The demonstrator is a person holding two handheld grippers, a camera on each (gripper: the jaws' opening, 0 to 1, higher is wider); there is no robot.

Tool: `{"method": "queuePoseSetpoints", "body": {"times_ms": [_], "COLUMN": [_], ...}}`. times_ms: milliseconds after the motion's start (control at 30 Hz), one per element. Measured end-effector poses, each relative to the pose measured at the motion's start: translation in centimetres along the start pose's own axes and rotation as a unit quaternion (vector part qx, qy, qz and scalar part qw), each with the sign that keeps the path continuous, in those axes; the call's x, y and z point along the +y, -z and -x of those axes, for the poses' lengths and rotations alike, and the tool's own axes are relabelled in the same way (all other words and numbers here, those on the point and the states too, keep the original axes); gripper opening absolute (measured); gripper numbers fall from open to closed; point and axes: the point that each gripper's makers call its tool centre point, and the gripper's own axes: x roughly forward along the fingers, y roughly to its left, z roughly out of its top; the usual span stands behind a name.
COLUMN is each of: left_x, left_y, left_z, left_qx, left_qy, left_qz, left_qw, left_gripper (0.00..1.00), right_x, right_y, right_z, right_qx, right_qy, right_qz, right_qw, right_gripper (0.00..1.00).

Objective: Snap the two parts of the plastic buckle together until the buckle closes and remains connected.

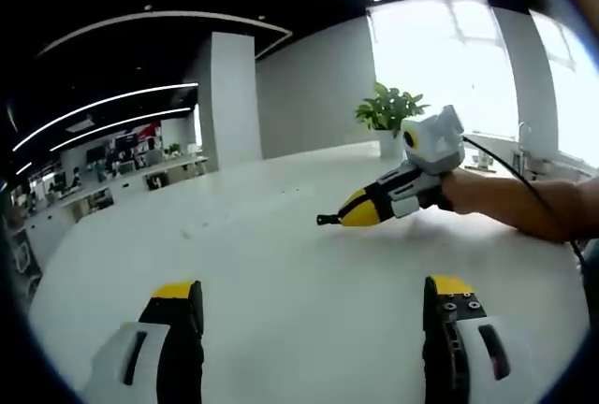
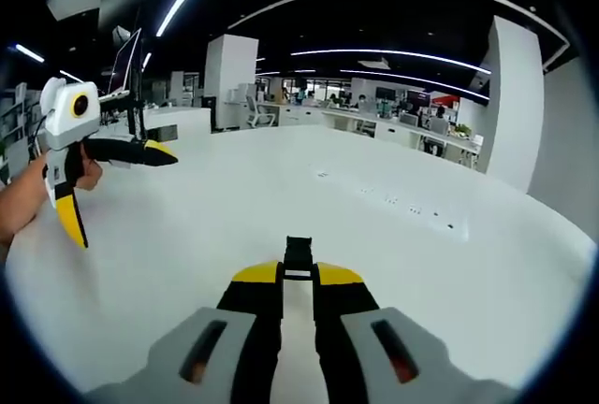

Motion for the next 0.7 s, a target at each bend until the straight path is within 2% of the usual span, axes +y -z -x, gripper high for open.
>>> {"method": "queuePoseSetpoints", "body": {"times_ms": [400, 700], "left_x": [-0.2, -0.2], "left_y": [0.1, 0.1], "left_z": [-0.3, -0.3], "left_qx": [0.005, 0.005], "left_qy": [0.003, 0.004], "left_qz": [-0.008, -0.007], "left_qw": [1.0, 1.0], "left_gripper": [0.99, 0.99], "right_x": [-0.5, -1.0], "right_y": [0.4, -0.2], "right_z": [-0.2, -0.9], "right_qx": [0.006, 0.003], "right_qy": [0.002, 0.006], "right_qz": [0.002, 0.0], "right_qw": [1.0, 1.0], "right_gripper": [0.09, 0.1]}}
